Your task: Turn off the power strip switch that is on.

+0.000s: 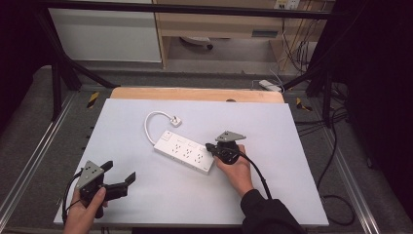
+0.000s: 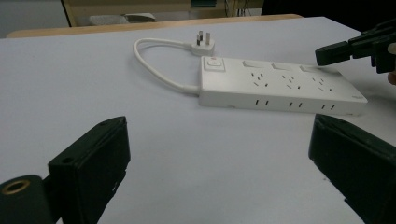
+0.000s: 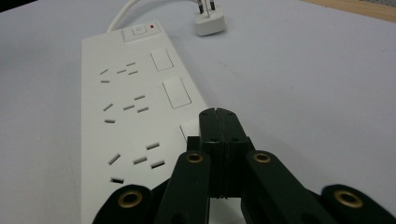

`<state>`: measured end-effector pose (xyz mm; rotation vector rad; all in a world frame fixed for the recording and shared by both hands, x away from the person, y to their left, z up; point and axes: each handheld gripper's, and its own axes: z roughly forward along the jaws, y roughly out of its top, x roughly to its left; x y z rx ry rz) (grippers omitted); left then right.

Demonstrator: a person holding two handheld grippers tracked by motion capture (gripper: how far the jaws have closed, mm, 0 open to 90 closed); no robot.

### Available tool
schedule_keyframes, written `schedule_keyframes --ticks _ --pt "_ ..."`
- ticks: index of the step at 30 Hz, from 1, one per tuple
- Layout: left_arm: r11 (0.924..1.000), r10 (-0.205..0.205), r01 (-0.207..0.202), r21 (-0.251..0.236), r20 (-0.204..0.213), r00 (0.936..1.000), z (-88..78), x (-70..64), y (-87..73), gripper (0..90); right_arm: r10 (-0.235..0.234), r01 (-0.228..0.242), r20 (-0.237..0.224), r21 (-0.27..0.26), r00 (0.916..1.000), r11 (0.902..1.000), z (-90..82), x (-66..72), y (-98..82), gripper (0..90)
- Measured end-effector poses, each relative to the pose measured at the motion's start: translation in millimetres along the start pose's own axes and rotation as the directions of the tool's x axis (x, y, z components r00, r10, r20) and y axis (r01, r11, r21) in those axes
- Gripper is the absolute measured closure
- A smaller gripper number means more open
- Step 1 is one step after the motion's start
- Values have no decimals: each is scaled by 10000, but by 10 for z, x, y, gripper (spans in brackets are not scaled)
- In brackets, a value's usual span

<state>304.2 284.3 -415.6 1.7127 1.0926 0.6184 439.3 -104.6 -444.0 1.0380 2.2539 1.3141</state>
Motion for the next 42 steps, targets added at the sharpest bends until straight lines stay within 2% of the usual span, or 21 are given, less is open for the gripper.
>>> schedule_keyframes --ticks 12,20,32,37,42 --pt "10000 -14 14 -9 -4 10000 1 -2 -1 55 131 -132 -31 -248 9999 9996 -21 8 34 820" --pt "10000 -8 8 -4 -5 10000 2 -2 -1 55 169 -171 -70 -425 9998 9990 -26 27 56 734" --pt "10000 -11 11 0 -5 10000 2 -2 -2 54 44 -37 78 -927 10000 9957 -29 46 85 553" --pt "10000 -3 3 0 -35 10000 1 1 -2 54 174 -159 150 -957 9997 9953 -54 45 132 445" --pt "10000 -6 6 5 -32 10000 1 1 -3 54 261 -241 175 -1070 9995 9940 -86 43 176 395"
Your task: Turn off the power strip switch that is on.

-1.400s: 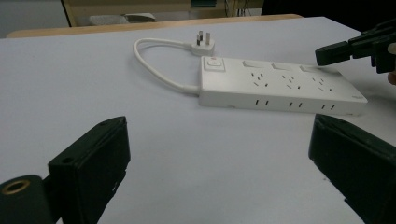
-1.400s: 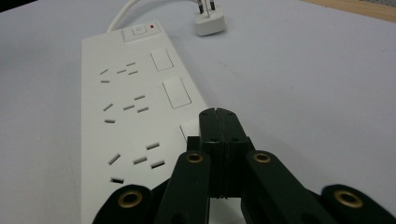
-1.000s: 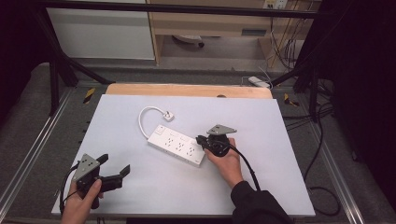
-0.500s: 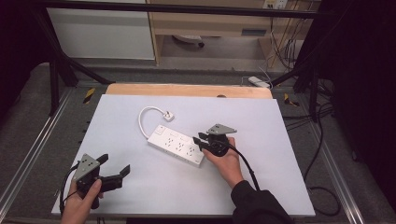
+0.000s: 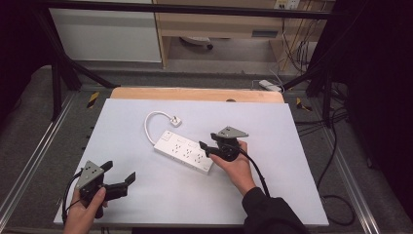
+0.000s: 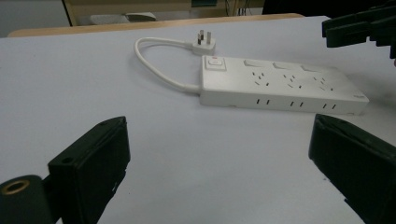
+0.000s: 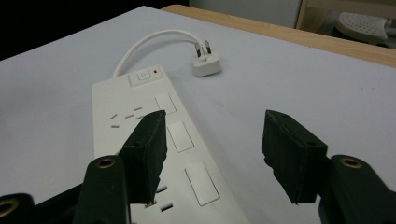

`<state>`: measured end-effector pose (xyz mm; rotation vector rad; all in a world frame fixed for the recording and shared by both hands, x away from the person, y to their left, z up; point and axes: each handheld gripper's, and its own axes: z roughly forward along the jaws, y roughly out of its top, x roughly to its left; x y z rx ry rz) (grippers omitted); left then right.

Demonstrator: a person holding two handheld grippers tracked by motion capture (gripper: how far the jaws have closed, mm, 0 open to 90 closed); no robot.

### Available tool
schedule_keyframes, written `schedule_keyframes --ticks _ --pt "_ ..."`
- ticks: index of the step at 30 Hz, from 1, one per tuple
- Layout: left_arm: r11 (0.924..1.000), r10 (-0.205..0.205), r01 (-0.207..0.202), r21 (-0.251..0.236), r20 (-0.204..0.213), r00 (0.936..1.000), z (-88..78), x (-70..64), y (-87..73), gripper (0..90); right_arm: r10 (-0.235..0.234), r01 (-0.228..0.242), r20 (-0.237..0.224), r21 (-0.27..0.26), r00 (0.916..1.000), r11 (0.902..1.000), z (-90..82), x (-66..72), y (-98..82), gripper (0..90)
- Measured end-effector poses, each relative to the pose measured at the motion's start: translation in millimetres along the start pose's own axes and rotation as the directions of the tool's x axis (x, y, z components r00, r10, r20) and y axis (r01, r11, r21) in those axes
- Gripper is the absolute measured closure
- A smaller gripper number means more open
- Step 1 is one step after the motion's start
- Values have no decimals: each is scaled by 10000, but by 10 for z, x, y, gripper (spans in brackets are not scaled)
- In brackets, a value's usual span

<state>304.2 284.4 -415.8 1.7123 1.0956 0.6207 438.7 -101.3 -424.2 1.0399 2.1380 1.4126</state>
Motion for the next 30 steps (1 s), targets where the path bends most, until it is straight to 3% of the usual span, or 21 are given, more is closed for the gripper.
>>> schedule_keyframes --ticks 14,23,30 --pt "10000 -13 13 1 -7 10000 0 1 -2 54 125 -125 28 -130 9999 9998 -85 -30 96 284" --pt "10000 -15 15 8 -18 10000 -1 3 -3 54 182 -179 343 -106 9992 9998 -144 -64 136 144" --pt "10000 -13 13 3 -17 10000 -1 3 -4 54 251 -242 482 -201 9985 9995 -205 -85 188 84"
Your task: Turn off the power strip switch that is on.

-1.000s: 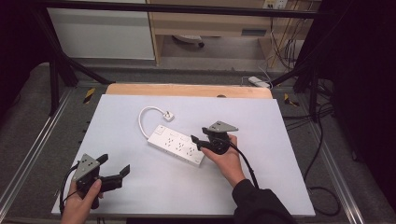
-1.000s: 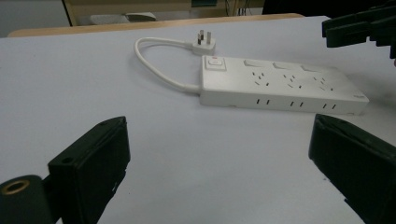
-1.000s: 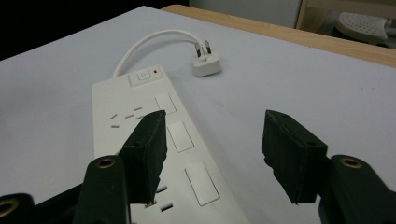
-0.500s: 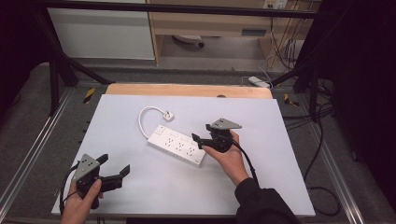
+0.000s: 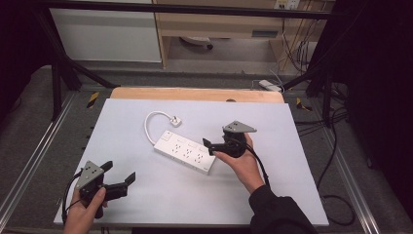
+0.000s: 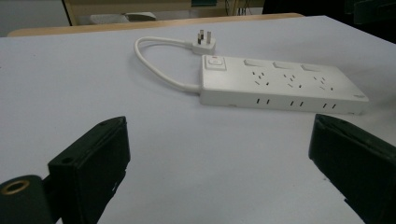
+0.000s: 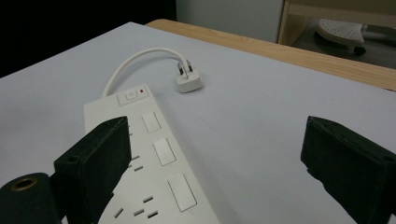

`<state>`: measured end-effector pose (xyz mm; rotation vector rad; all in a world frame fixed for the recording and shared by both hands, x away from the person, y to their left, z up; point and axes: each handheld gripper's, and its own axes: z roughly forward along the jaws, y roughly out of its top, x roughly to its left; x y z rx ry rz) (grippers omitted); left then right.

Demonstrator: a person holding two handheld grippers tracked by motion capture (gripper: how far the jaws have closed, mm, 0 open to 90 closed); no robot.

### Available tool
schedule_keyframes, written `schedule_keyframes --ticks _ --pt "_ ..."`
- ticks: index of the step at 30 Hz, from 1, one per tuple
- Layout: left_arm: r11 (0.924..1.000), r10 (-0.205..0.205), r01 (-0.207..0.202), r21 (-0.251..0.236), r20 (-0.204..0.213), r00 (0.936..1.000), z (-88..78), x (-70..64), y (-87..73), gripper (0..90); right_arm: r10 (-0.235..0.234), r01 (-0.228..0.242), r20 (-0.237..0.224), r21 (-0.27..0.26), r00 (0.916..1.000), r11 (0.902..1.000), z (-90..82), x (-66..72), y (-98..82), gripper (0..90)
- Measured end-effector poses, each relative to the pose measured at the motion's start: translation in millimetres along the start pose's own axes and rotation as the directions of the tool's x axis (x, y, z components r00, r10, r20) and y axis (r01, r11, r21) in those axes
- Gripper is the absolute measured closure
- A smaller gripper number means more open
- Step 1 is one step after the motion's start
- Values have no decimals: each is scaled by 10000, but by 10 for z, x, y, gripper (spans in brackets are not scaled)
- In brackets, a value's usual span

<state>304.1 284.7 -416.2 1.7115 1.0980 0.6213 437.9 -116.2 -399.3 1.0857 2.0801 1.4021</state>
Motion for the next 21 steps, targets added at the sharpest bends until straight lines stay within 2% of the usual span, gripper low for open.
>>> schedule_keyframes --ticks 9,21 --pt "10000 -5 5 6 8 10000 0 0 -2 54 -1 4 91 -298 10000 9996 -125 -29 94 64" --pt "10000 -17 17 17 9 10000 1 -2 -4 54 47 -35 147 -815 9999 9967 -387 -160 174 39"
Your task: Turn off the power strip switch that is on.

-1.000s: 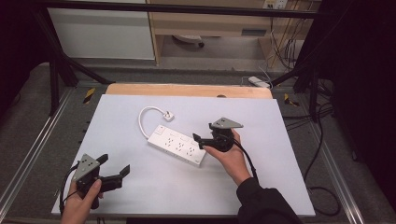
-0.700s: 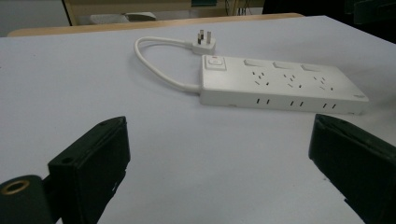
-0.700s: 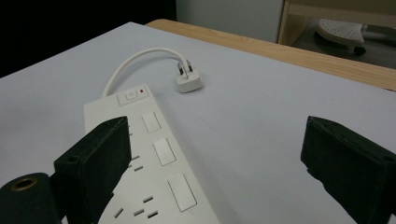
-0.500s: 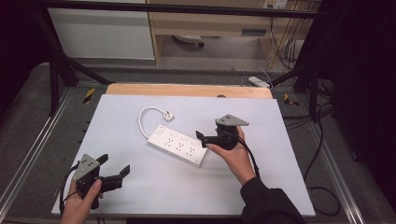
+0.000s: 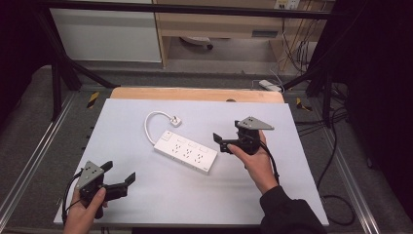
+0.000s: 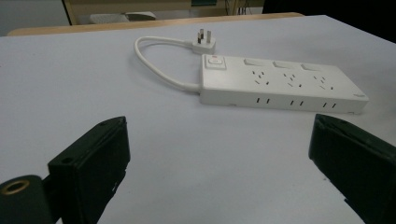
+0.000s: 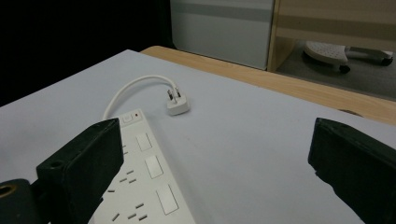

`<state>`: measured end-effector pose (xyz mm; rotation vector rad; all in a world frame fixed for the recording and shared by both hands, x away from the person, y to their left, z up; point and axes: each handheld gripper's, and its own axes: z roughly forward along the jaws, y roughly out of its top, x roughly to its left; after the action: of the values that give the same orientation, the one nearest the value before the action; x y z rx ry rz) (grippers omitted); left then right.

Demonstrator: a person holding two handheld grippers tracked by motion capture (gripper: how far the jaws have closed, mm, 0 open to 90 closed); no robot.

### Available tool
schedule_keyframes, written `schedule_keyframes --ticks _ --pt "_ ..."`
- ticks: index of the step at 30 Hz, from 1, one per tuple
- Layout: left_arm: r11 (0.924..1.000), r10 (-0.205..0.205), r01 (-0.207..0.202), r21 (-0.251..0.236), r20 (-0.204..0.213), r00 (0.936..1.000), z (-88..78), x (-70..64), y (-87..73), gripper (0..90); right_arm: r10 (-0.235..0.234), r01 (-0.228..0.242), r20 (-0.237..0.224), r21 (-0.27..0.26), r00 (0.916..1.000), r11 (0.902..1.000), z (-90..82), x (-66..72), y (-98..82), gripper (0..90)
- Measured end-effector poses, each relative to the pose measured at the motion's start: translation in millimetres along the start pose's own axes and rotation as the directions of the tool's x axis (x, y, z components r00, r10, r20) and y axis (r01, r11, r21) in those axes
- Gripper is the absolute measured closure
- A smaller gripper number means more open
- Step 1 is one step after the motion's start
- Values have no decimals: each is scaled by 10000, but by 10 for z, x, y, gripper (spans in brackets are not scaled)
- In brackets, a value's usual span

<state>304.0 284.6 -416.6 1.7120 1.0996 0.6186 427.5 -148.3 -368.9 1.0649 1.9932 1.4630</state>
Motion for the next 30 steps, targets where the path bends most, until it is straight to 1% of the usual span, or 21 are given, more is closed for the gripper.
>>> schedule_keyframes --ticks 4,8,17,24,28,30 --pt "10000 1 -1 1 -3 10000 0 -1 -1 54 -47 47 36 -174 10000 9998 -77 -35 28 39" --pt "10000 1 -1 5 -15 10000 1 1 -3 54 13 -11 91 -301 10000 9995 -152 -77 41 40" --pt "10000 12 -12 19 -22 10000 0 0 -6 54 86 -62 419 -570 9991 9984 -377 -199 35 51" --pt "10000 26 -26 29 -22 10000 0 -3 -10 54 88 -14 767 -962 9970 9954 -606 -319 -39 58" --pt "10000 11 -11 42 -12 10000 -1 -5 -13 54 10 106 1016 -1135 9948 9935 -739 -384 -119 45" --pt "10000 10 -10 37 -29 10000 -4 -2 -14 54 90 43 1099 -1200 9939 9928 -802 -416 -164 39"
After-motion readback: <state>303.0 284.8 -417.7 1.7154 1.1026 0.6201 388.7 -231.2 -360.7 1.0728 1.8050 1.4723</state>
